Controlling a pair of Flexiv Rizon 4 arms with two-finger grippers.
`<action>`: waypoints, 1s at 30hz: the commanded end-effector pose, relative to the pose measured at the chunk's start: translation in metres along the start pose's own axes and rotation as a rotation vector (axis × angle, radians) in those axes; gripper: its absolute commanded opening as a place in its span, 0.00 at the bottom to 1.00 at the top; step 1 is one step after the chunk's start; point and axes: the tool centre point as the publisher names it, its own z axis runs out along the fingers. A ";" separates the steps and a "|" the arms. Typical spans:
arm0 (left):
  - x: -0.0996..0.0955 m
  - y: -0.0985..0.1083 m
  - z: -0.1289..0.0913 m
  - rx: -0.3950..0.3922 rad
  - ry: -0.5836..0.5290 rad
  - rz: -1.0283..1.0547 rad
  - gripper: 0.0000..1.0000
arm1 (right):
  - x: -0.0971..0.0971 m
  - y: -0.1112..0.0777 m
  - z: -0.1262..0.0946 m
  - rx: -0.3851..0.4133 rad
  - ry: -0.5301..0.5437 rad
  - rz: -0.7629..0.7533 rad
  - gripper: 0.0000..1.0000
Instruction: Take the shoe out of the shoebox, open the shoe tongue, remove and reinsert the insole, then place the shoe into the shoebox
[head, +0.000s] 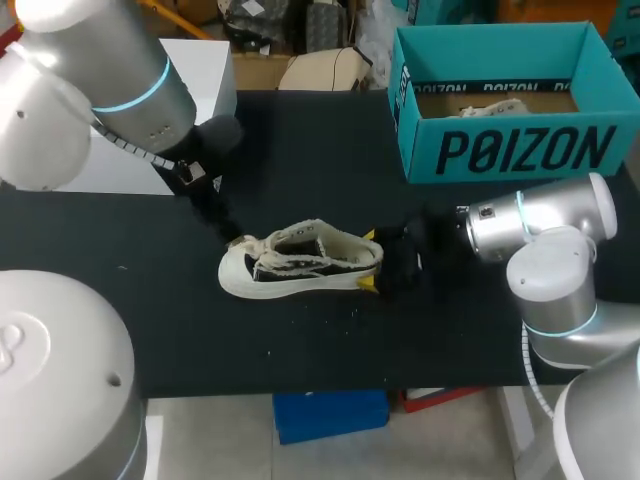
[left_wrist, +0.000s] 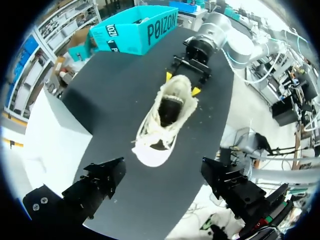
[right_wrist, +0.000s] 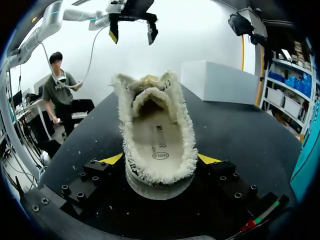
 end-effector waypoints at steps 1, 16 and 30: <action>-0.010 -0.018 0.012 -0.478 0.022 -0.734 1.00 | -0.001 -0.001 0.003 0.002 -0.002 0.001 0.00; -0.012 -0.006 0.013 -0.428 0.019 -1.094 1.00 | -0.001 -0.001 0.003 0.002 -0.002 0.001 0.00; 0.008 -0.041 0.042 -0.392 -0.232 -1.340 1.00 | -0.001 -0.001 0.003 0.002 -0.002 0.001 0.00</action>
